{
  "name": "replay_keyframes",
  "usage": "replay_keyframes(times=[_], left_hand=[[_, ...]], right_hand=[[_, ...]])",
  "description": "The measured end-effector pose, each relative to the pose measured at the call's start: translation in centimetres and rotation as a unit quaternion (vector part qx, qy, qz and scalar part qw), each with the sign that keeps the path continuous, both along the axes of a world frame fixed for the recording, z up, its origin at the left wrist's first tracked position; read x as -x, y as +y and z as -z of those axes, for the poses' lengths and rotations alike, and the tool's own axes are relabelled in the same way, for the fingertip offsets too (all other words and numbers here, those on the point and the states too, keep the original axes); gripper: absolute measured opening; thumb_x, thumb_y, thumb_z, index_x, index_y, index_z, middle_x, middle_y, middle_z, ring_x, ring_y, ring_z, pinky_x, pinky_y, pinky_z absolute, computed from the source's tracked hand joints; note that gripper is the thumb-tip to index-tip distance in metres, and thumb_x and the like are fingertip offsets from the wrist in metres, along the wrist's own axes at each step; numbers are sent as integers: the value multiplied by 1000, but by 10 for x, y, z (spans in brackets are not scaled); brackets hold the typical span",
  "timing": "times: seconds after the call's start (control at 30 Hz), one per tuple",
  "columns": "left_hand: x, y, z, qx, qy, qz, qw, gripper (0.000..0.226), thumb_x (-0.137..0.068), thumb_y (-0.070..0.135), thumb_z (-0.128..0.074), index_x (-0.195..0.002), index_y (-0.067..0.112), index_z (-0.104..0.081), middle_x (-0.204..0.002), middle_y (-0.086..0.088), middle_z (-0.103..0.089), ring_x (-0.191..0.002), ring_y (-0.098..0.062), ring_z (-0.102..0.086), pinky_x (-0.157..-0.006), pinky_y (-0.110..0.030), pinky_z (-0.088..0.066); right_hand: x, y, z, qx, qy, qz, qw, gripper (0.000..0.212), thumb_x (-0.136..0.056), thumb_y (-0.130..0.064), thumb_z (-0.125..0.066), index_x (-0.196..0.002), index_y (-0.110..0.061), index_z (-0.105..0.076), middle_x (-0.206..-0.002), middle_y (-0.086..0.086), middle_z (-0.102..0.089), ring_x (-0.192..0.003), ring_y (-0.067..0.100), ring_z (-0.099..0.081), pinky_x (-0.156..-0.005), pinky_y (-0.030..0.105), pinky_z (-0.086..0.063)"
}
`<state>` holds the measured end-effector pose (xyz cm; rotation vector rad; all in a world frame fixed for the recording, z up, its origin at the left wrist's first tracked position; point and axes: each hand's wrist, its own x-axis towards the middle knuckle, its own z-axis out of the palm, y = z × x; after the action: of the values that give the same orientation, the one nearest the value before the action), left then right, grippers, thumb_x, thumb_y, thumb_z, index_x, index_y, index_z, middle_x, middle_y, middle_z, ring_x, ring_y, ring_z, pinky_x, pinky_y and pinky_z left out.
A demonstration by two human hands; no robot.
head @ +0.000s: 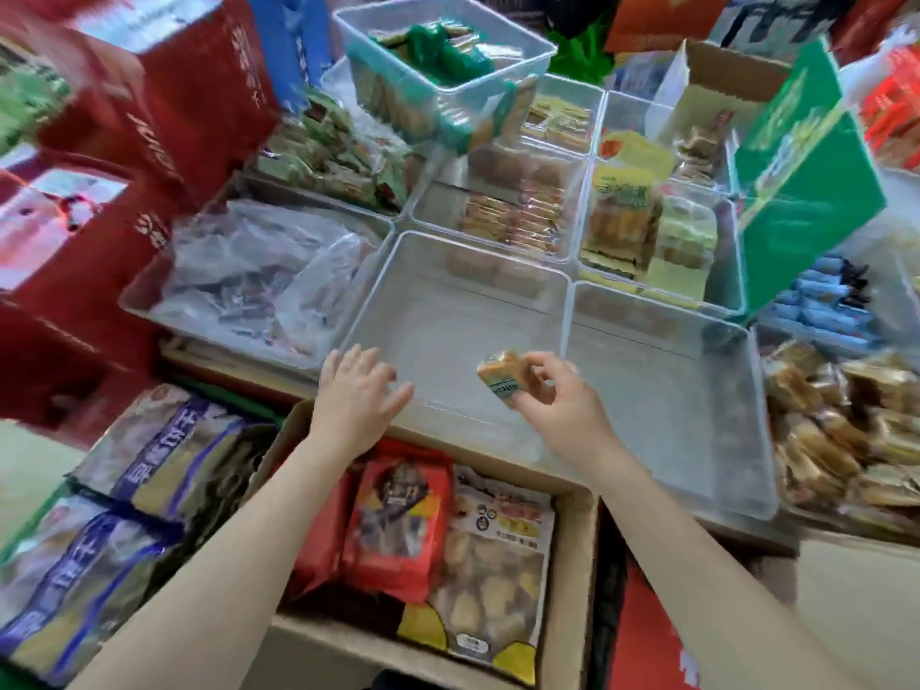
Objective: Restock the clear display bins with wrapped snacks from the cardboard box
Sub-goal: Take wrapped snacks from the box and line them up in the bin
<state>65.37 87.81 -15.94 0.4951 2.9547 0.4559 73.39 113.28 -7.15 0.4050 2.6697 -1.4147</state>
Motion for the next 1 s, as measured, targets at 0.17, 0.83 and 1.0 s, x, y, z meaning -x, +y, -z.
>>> replay_keyframes(times=[0.17, 0.83, 1.0], left_hand=[[0, -34, 14, -31, 78, 68, 994, 40, -95, 48, -44, -83, 18, -69, -78, -2, -61, -87, -31, -61, -103, -46, -35], [-12, -67, 45, -76, 49, -75, 993, 55, -103, 56, -29, -157, 42, -25, -165, -7, -26, -155, -26, -11, -118, -51, -19], [-9, -57, 45, -72, 48, -120, 989, 53, -103, 53, -32, -153, 38, -36, -161, -8, -35, -152, -27, -20, -112, -52, -30]], right_hand=[[61, -40, 34, -101, -78, -67, 990, 35, -90, -22, -66, -124, -24, -61, -111, 3, -56, -101, 20, -55, -80, 26, -37], [151, -142, 119, -140, -275, -208, 928, 25, -90, -39, -69, -104, -20, -62, -88, -5, -57, -92, 22, -58, -76, 30, -46], [158, -144, 114, -162, -261, -203, 930, 21, -90, -37, -69, -100, -20, -63, -93, -3, -57, -91, 20, -56, -73, 29, -42]])
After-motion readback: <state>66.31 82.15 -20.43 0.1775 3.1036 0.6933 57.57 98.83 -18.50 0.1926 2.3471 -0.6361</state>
